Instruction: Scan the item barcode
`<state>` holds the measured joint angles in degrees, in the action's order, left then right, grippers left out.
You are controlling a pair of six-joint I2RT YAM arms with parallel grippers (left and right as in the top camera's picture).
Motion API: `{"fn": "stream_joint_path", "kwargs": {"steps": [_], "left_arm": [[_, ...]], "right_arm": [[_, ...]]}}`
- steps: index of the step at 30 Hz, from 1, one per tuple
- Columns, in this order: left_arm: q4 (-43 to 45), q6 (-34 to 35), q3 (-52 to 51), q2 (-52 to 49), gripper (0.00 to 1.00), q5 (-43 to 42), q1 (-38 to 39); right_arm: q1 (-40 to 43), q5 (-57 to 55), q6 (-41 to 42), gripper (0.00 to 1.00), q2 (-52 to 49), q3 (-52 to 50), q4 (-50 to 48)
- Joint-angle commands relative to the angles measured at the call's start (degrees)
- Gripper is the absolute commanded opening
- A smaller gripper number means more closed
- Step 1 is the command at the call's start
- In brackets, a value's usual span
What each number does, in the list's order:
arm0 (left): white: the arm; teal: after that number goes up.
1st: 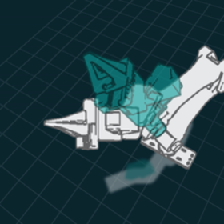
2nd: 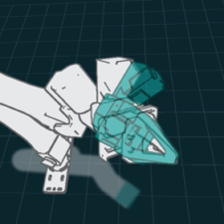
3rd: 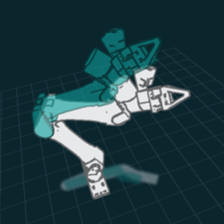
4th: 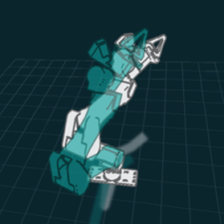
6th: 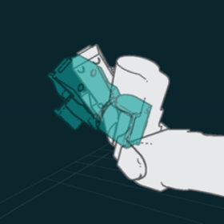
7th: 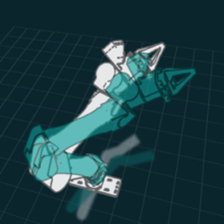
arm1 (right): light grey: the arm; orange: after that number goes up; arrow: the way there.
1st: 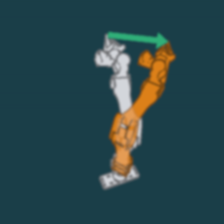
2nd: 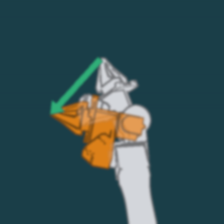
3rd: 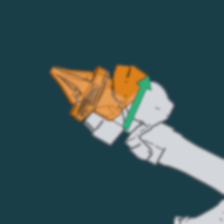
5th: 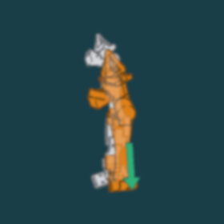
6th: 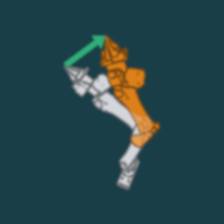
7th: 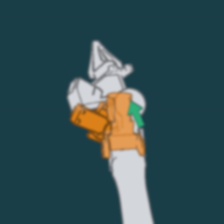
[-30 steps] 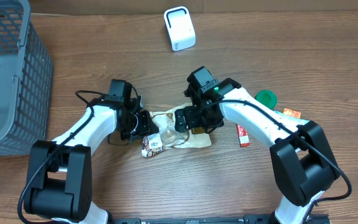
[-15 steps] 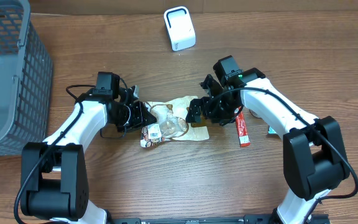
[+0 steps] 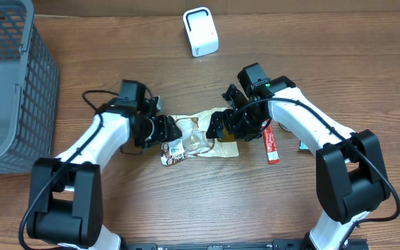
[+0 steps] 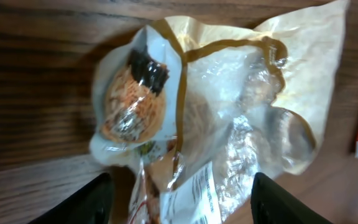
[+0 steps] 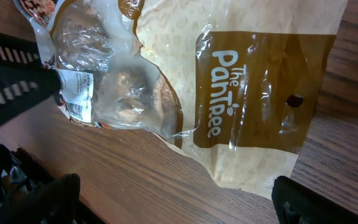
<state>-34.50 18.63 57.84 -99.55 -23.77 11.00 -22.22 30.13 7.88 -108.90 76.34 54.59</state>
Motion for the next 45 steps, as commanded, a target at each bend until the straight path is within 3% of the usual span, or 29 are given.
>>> {"fn": "stream_joint_path", "kwargs": {"steps": [1, 13, 23, 32, 36, 45], "left_arm": [[0.94, 3.02, 1.44, -0.48, 0.63, 7.23, 2.32], [4.68, 6.73, 1.4, -1.33, 0.64, 11.06, 4.81], [6.19, 7.13, 1.4, -5.95, 0.63, 10.1, 5.6], [7.39, 4.07, 1.92, -6.69, 0.41, 6.05, 5.88], [7.21, 4.04, 1.95, -6.64, 0.25, 5.9, 5.77], [3.21, 2.08, 4.09, -2.51, 0.15, 5.62, 2.23]], "right_arm": [[-0.31, -0.48, -0.33, 1.0, 1.53, -1.33, -0.96], [-0.33, -1.11, 2.84, 1.0, 1.53, -10.4, -16.72], [-1.29, -1.11, 4.31, 1.0, 1.53, -13.75, -20.81], [-2.58, -1.09, 4.31, 1.0, 1.53, -13.75, -20.79], [-2.58, -1.07, 4.31, 1.0, 1.53, -13.77, -20.65], [-0.57, -1.11, 2.34, 1.0, 2.78, -7.96, -14.64]]}}
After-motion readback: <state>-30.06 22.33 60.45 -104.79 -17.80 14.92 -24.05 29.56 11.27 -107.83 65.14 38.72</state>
